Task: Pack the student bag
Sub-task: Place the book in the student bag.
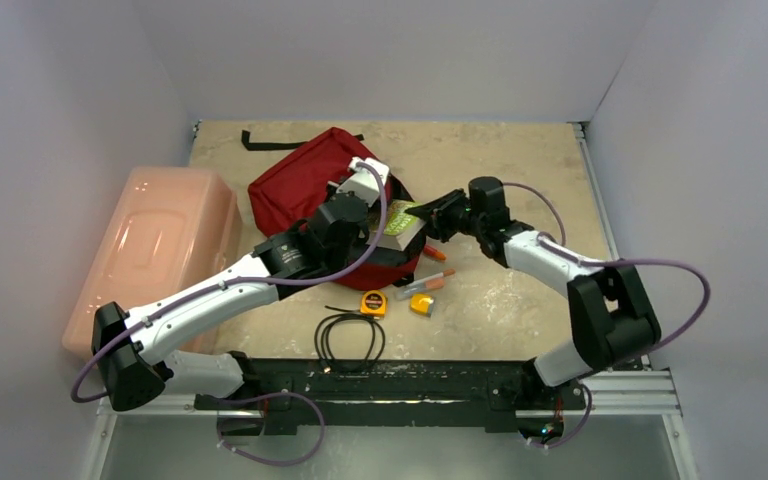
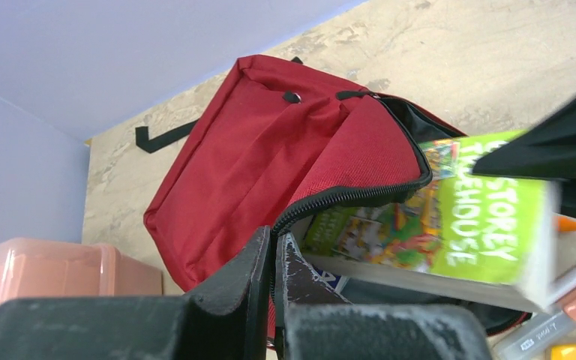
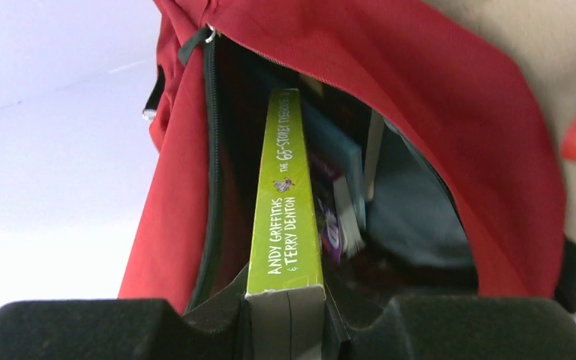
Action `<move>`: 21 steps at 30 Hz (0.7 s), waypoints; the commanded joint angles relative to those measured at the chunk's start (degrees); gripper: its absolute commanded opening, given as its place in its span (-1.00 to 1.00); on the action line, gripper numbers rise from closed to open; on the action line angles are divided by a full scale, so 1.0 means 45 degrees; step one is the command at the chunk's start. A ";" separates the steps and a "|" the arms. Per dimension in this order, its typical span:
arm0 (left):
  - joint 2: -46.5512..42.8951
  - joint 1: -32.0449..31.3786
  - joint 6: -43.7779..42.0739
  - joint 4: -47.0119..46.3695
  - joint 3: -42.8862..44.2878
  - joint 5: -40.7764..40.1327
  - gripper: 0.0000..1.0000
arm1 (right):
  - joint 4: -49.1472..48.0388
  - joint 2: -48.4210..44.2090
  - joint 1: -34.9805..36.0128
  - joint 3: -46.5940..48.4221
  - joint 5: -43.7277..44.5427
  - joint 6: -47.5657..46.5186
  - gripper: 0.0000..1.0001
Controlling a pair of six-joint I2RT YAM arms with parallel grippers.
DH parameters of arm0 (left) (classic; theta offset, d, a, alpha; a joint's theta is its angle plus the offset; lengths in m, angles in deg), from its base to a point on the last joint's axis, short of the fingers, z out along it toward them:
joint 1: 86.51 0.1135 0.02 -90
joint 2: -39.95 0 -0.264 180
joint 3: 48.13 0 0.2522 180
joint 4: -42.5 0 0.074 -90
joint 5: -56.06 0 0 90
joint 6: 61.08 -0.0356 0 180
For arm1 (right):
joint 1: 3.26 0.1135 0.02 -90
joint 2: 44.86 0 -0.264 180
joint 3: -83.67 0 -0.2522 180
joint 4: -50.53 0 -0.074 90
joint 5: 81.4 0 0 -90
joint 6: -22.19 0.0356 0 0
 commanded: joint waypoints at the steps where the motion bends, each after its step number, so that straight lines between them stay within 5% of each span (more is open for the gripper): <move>1: -0.0275 -0.0081 0.0150 0.0051 0.0598 0.0943 -1.00 | -0.6031 0.0893 0.1325 0.0150 0.2811 0.0474 -1.00; 6: -0.0380 -0.0115 -0.0340 0.0537 0.0609 0.1881 -1.00 | -1.4154 0.4006 0.2899 -0.0473 0.5236 0.0893 -1.00; 10: -0.0427 -0.0108 -0.1332 0.0928 0.0425 0.1013 -1.00 | -1.7739 0.6692 0.3751 0.0479 0.6756 0.0345 -1.00; 21: -0.0413 -0.0106 -0.1140 0.0651 0.0241 0.2090 -1.00 | -1.5287 0.8012 0.4924 0.1832 1.0126 -0.2920 -1.00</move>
